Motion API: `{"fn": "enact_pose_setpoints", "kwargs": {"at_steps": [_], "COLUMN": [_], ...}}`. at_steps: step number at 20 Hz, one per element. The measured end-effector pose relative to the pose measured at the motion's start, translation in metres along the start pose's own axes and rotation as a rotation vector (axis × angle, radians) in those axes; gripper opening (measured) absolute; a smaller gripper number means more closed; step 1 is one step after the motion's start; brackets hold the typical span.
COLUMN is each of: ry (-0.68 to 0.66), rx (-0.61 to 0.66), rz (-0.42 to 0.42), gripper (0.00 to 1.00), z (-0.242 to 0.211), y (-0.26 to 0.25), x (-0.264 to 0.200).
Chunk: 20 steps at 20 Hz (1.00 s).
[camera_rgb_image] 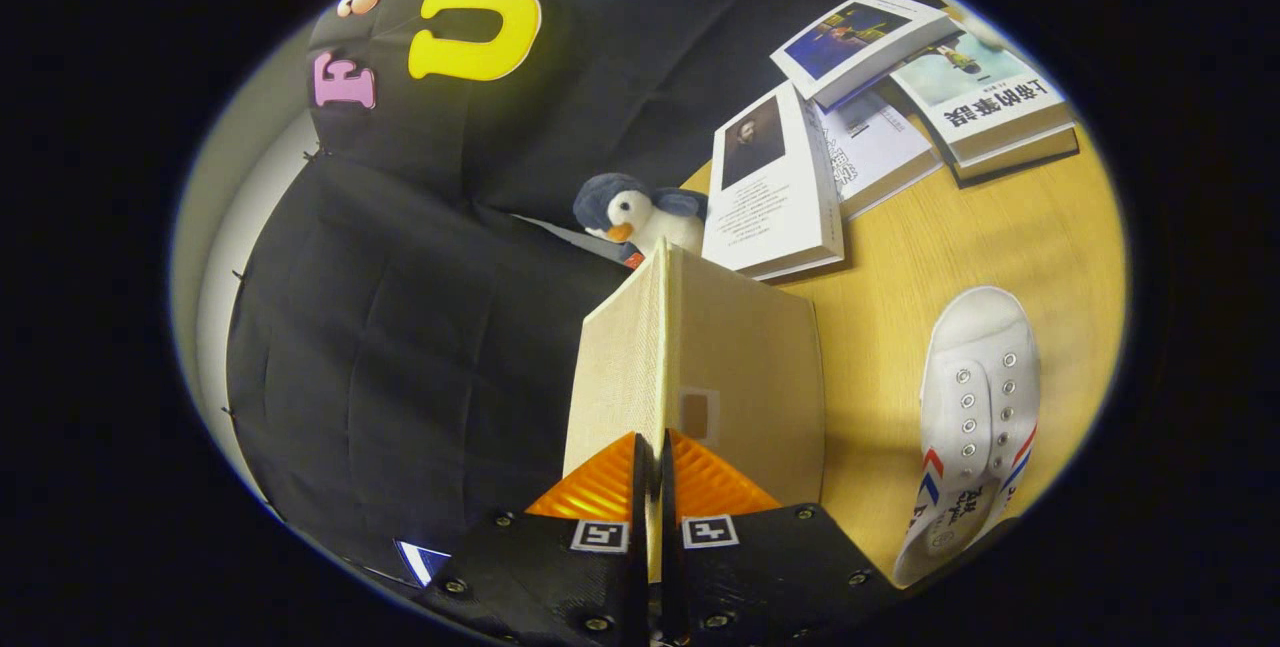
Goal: Open the storage box then place both shoes into the box .Put the left shoe in first, then the right shoe, with the right side of both shoes facing outward in a uniform manner.
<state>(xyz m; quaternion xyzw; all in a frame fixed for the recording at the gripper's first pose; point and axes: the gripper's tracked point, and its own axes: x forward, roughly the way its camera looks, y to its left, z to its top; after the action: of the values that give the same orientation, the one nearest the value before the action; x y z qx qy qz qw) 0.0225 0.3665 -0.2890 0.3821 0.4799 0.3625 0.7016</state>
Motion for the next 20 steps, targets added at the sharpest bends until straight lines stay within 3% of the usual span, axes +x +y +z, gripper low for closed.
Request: {"fn": "enact_pose_setpoints", "kwargs": {"at_steps": [9,16,20], "ry": [-0.028,0.023,0.062], "rx": [-0.137,-0.268,-0.286], "rz": [0.108,0.17,0.171], "gripper": [0.05,0.09,0.09], "z": [0.014,-0.013,-0.041], "y": [0.118,0.223,0.248], "x": [0.002,0.059,0.109]}}
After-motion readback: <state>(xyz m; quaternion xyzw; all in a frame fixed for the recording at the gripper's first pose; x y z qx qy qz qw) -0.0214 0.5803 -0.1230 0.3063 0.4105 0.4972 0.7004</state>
